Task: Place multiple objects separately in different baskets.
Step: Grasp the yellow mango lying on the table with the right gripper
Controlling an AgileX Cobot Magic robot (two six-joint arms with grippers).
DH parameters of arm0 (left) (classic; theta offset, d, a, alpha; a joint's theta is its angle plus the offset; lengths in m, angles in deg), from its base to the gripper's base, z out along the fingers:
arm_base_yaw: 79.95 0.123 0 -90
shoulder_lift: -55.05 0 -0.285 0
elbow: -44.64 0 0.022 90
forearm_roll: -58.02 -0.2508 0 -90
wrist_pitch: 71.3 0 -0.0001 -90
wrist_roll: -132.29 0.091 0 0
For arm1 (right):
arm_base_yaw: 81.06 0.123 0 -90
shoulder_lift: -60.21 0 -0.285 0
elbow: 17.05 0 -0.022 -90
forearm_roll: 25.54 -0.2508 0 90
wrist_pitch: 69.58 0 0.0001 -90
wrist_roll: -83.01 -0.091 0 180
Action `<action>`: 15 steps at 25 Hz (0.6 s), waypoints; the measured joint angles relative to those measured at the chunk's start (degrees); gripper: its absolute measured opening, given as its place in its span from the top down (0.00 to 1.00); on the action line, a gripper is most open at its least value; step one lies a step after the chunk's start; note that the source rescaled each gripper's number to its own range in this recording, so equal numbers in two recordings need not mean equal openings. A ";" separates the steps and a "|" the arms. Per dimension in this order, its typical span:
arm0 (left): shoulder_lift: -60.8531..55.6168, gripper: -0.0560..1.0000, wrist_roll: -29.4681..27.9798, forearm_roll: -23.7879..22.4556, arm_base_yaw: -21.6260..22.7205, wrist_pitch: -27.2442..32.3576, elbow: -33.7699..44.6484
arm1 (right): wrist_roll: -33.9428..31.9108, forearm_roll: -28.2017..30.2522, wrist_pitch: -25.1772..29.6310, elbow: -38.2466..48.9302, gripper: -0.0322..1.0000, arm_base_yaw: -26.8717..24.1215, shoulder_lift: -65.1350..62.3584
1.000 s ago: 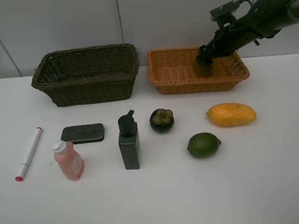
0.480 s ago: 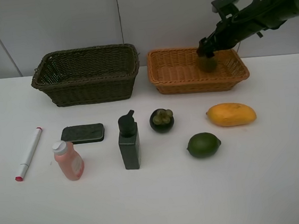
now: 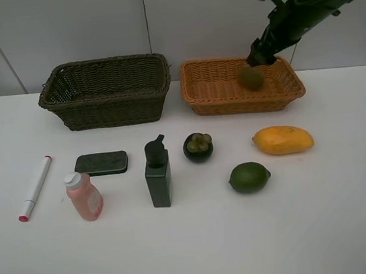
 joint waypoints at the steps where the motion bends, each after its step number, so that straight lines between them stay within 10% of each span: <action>1: 0.00 0.00 0.00 0.00 0.00 0.00 0.00 | 0.00 2.06 0.89 1.63 0.04 0.00 -1.54; 15: 0.00 0.00 0.00 0.00 0.00 0.00 0.00 | 4.87 16.85 12.44 16.19 0.03 2.06 -8.40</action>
